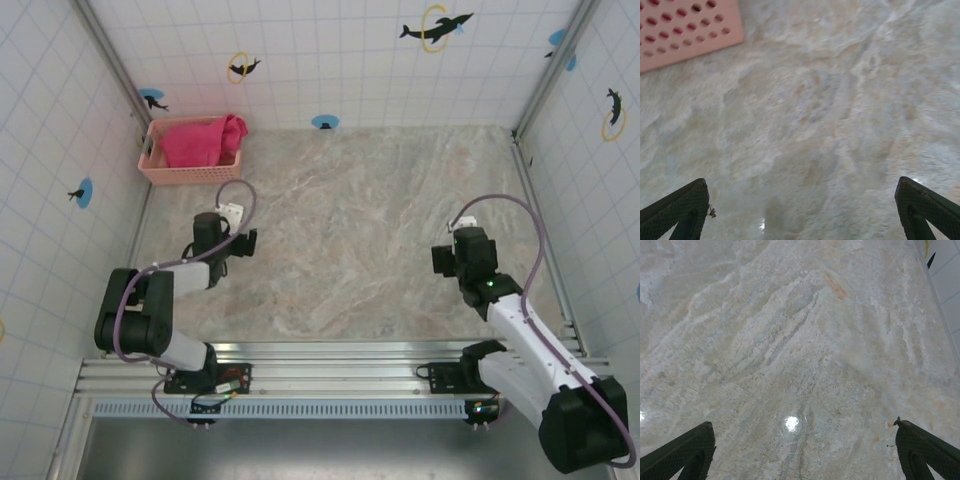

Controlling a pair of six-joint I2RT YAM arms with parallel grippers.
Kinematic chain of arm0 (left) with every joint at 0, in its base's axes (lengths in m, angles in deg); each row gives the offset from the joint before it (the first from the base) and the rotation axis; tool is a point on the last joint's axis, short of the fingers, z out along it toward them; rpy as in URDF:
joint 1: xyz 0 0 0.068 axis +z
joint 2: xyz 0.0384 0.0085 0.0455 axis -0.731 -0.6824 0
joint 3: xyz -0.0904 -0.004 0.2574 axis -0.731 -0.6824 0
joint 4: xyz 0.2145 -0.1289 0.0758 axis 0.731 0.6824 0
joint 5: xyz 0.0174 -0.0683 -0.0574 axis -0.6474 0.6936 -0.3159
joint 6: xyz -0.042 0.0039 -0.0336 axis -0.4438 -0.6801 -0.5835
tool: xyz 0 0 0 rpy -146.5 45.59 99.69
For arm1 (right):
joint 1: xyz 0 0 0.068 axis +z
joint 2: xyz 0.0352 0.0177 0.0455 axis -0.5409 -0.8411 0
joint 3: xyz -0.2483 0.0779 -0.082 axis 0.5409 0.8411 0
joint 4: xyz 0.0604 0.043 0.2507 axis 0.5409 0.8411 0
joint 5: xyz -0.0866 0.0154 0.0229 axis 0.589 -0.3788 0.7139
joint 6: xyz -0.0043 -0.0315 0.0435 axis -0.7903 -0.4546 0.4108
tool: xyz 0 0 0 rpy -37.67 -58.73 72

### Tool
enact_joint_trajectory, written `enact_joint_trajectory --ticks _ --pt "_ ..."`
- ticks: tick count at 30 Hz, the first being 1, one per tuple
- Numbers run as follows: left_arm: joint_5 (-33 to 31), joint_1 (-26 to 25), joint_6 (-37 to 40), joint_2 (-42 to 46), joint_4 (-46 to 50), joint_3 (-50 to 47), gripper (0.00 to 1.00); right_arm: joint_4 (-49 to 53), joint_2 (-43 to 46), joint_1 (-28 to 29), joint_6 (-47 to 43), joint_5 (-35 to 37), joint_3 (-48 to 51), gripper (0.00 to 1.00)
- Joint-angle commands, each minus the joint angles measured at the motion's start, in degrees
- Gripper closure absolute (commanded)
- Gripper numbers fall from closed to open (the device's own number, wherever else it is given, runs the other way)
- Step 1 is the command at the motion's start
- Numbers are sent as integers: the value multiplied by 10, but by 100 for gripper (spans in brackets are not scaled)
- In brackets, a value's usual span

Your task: Roll up the long pants

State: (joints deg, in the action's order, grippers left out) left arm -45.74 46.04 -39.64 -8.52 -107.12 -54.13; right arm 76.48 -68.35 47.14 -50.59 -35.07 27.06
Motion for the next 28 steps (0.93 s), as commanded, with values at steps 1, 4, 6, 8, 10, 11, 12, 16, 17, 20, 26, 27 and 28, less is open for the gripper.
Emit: enact_joint_trajectory --ticks 1,4,6,8,10,11,12,16,17,20,26,27,28 --pt "-36 -18 60 -26 -225 -56 3 -193 9 -27 -40 -1 64 4" --pt "-27 -18 64 -17 -175 -40 3 -321 -20 -72 -40 -38 113 4" --pt "-27 -18 64 -7 -152 -39 3 -389 -52 -86 -39 -47 121 4" --pt "-29 -18 65 -12 -167 -43 2 -462 -82 -87 -47 -49 131 4" --pt "-28 -18 62 -13 -161 -38 3 -519 -122 -89 -44 -48 129 4" --pt "-22 -13 59 -11 -150 -35 3 -540 -148 -89 -49 -57 121 4" --pt "-21 -12 58 -10 -148 -32 3 -559 -179 -90 -58 -78 111 4" --pt "-24 -13 58 -10 -147 -34 3 -585 -309 -88 -77 -157 48 4" --pt "-24 -12 58 -11 -148 -34 3 -614 -350 -83 -89 -173 46 4" --pt "-23 -12 57 -11 -147 -32 3 -607 -354 -89 -96 -198 42 2" --pt "-23 -12 57 -12 -146 -32 3 -591 -369 -85 -82 -168 21 2" --pt "-23 -12 57 -11 -146 -33 3 -570 -366 -84 -78 -146 13 2" --pt "-23 -12 57 -11 -147 -32 2 -569 -368 -78 -74 -121 11 2"
